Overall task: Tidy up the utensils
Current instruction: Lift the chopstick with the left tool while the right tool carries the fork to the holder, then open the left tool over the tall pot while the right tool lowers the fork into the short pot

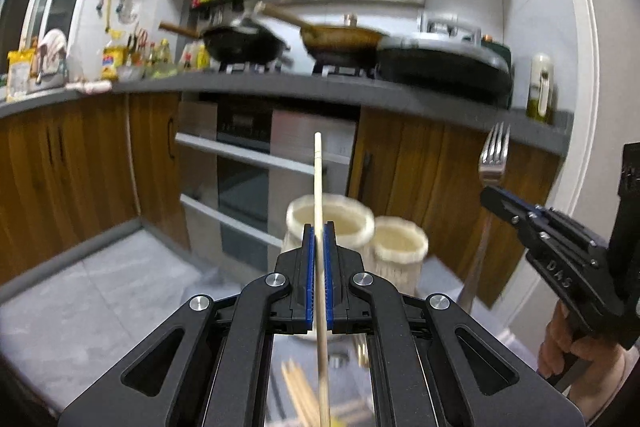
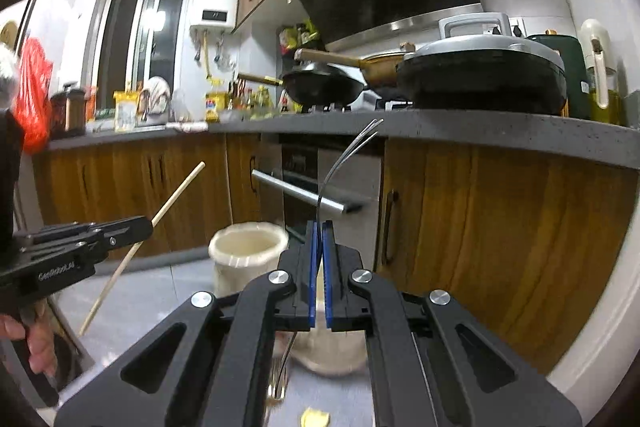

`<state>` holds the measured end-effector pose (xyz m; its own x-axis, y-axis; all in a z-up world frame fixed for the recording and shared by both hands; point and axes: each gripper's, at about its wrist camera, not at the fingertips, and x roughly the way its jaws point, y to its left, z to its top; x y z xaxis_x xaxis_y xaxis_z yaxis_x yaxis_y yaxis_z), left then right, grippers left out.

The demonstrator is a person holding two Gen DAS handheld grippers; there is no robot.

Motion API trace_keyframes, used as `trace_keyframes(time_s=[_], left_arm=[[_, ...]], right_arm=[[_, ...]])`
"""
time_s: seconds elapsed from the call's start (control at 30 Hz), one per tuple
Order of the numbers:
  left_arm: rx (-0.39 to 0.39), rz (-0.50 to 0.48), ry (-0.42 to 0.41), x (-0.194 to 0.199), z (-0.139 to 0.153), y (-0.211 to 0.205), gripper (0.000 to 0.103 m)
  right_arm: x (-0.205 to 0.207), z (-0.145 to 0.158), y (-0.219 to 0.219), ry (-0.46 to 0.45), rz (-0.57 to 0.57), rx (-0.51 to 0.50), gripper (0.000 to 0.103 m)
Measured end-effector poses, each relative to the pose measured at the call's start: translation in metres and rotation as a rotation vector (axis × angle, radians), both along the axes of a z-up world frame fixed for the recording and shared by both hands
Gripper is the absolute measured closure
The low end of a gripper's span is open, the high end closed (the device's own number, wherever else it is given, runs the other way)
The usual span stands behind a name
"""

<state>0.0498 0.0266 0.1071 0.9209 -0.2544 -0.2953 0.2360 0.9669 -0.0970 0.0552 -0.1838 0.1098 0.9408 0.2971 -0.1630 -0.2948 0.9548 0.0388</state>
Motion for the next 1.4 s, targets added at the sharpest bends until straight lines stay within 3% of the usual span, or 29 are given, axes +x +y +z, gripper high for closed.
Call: trace_keyframes(time_s=[0.23,0.43,0.63,0.77,0.9,1.13,1.4], left_arm=[[-0.101,-0.047,-0.060,0.055,0.032,-0.001,0.098],[-0.135,-0.039,-0.075,0.101,0.032,-0.014,0.098],[-0.059,0.014,-0.069,0.136,0.014,-0.030,0.098],[-0.022,0.045,-0.117,0.132,0.003,-0.028,0.098],[-0.038,0.040,-0.138,0.114,-0.004,-0.019,0.098],[-0.054,0.064,-0.092,0.086,-0.021,-0.008,0.098],[0.013,0.056,-0.078,0.076,-0.027,-0.015,0.098]], right_arm=[[0.049,0.022,-0.016,0.008,-0.013,0.096,0.101],[0.074,0.021,-0.015,0.000,-0.055,0.114,0.101],[0.091,0.005,-0.001,-0.012,-0.101,0.043,0.101],[0.104,-0.009,0.000,0.038,-0.100,0.019,0.101],[0.107,-0.019,-0.007,0.080,-0.087,0.031,0.101],[0.102,-0.027,-0.012,0.101,-0.054,0.025,0.101],[0.092,-0.034,-0.010,0.105,-0.031,-0.007,0.101]])
